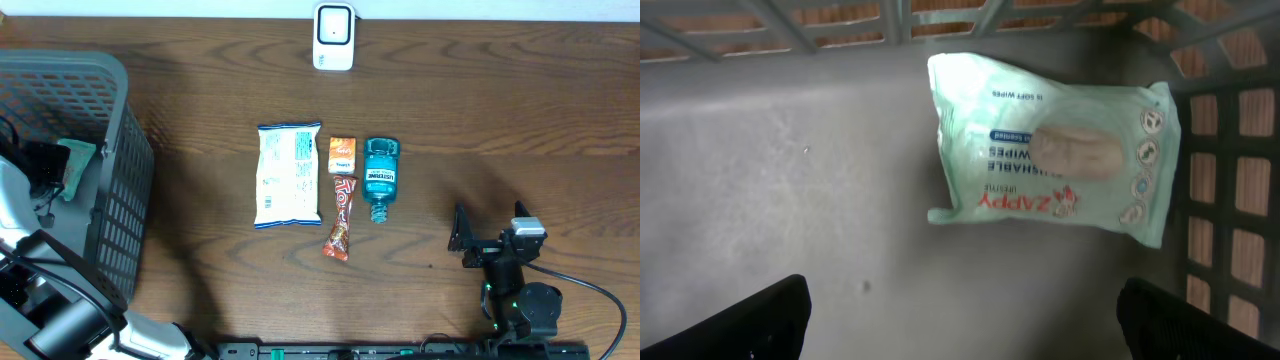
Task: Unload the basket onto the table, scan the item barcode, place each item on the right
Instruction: 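Return the left gripper into the basket and grasp the mint-green wipes pack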
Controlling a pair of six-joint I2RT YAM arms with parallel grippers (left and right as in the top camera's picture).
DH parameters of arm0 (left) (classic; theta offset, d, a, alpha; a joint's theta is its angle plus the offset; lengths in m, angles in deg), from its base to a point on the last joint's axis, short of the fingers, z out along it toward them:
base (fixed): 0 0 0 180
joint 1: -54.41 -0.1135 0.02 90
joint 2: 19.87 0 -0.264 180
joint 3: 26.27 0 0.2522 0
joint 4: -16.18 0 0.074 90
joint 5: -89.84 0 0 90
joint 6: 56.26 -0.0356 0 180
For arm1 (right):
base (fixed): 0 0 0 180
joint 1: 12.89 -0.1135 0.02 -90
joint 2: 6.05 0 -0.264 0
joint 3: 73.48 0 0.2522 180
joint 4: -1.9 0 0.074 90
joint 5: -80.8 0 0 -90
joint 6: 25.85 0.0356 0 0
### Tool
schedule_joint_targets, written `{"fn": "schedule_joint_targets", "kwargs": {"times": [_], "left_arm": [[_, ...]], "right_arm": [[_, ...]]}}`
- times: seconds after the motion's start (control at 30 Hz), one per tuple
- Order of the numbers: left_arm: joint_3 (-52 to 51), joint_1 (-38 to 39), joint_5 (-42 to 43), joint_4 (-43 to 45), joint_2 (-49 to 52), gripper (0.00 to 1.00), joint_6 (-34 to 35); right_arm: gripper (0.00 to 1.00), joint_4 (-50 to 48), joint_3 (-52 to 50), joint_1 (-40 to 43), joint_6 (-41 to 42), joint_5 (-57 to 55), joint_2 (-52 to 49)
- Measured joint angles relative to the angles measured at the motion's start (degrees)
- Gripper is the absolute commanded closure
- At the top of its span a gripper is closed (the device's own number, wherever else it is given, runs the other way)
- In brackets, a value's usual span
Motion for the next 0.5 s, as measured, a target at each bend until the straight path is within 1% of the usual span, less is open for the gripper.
{"fn": "schedule_joint_targets", "kwargs": {"times": [0.17,0.5], "left_arm": [[-1.79,0.0,0.0,2.56,1.42,0.02,0.0],[-1.97,0.0,-0.22,3.87,9.44,0.02,-0.02]], "right_arm": [[0.01,0.0,0.0,0.0,0.0,0.0,0.0],[0.01,0.02,0.0,0.0,0.0,0.0,0.0]]}}
